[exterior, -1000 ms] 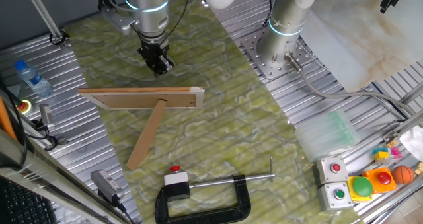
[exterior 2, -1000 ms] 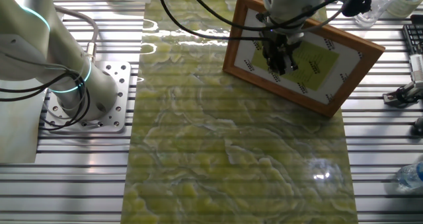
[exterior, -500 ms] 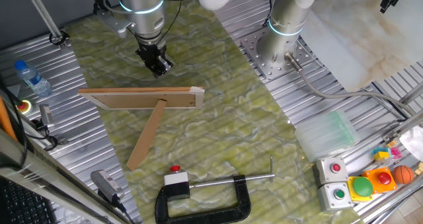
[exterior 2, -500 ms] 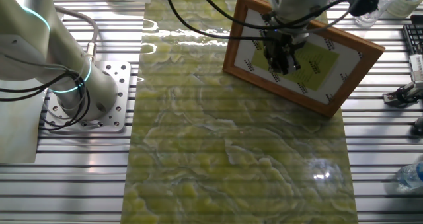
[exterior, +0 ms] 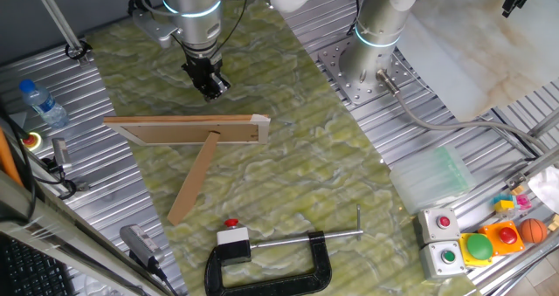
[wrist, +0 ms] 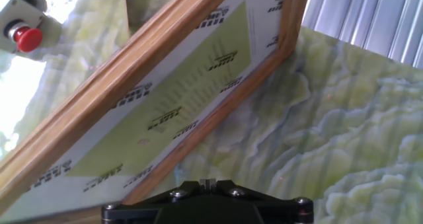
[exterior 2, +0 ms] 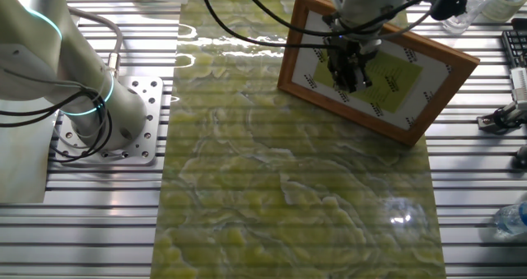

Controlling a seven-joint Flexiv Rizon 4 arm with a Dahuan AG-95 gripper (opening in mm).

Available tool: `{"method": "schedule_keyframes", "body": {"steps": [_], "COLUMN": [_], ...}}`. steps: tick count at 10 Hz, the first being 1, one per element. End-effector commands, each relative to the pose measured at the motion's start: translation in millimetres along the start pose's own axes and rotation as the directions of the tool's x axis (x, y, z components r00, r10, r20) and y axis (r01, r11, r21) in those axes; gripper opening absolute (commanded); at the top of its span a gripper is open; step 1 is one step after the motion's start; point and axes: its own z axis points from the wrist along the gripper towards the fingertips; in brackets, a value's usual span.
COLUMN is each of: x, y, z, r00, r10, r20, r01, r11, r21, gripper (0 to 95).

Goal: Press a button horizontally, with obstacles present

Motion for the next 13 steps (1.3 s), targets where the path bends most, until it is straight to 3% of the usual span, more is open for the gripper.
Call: {"method": "schedule_keyframes", "body": {"steps": [1, 13], "x": [1.5, 2.6], "y": [0.3, -0.3], "z": [-0.9, -2.5], "r00": [1.000, 1.000], "r10": [-0.004, 0.005], "r20": [-0.001, -0.005], "r01": [0.004, -0.005], "r11": [1.000, 1.000], "r21": [0.002, 0.003], "gripper": [0.0, 0.0]}}
